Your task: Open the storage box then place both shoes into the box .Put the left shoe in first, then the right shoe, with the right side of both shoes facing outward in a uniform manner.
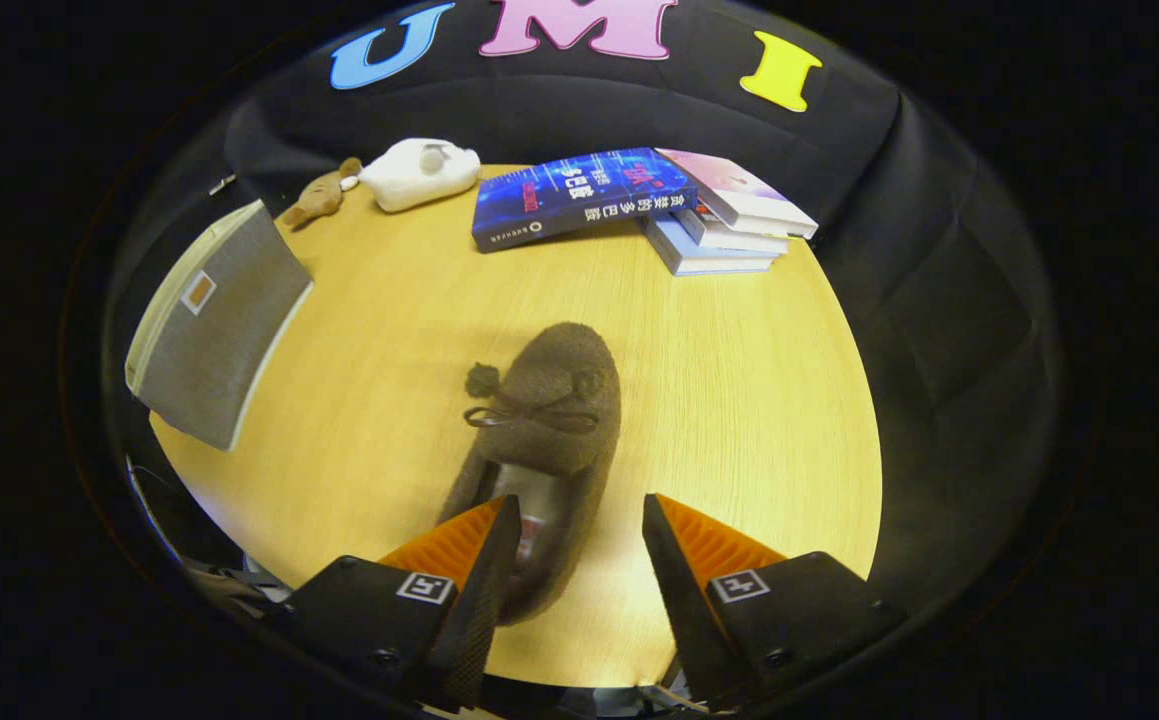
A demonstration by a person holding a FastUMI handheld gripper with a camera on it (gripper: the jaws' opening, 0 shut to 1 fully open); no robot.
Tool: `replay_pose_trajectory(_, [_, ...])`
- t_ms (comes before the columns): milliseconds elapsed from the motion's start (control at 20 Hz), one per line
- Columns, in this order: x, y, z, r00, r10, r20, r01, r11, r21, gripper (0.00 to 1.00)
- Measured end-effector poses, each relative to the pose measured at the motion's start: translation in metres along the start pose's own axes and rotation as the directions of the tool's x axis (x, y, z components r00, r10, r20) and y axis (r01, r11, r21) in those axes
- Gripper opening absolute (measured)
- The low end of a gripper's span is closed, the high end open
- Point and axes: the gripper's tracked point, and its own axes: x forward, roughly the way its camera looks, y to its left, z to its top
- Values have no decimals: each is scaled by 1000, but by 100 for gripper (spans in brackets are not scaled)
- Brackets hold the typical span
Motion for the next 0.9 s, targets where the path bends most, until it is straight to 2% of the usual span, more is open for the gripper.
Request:
replay_pose_trajectory(50, [10, 1, 0, 1000, -4, -2, 4, 1000, 0, 74])
replay_pose_trajectory(150, [26, -3, 3, 1000, -26, 2, 26, 1000, -9, 73])
replay_pose_trajectory(250, [39, -5, 10, 999, -48, 14, 48, 999, -7, 59])
replay_pose_trajectory(300, [43, -5, 13, 998, -55, 17, 55, 998, 4, 46])
replay_pose_trajectory(350, [47, -6, 14, 998, -61, 11, 61, 998, 21, 41])
replay_pose_trajectory(400, [49, -6, 13, 998, -69, -1, 69, 997, 37, 29])
replay_pose_trajectory(450, [51, -10, 13, 996, -89, -6, 89, 995, 44, 26])
replay_pose_trajectory(500, [49, -13, 14, 994, -106, -2, 106, 993, 52, 16])
replay_pose_trajectory(550, [49, -11, 14, 994, -108, -6, 108, 992, 61, 10])
replay_pose_trajectory(900, [1, 8, 31, 997, -71, 18, 68, 988, 141, 8])
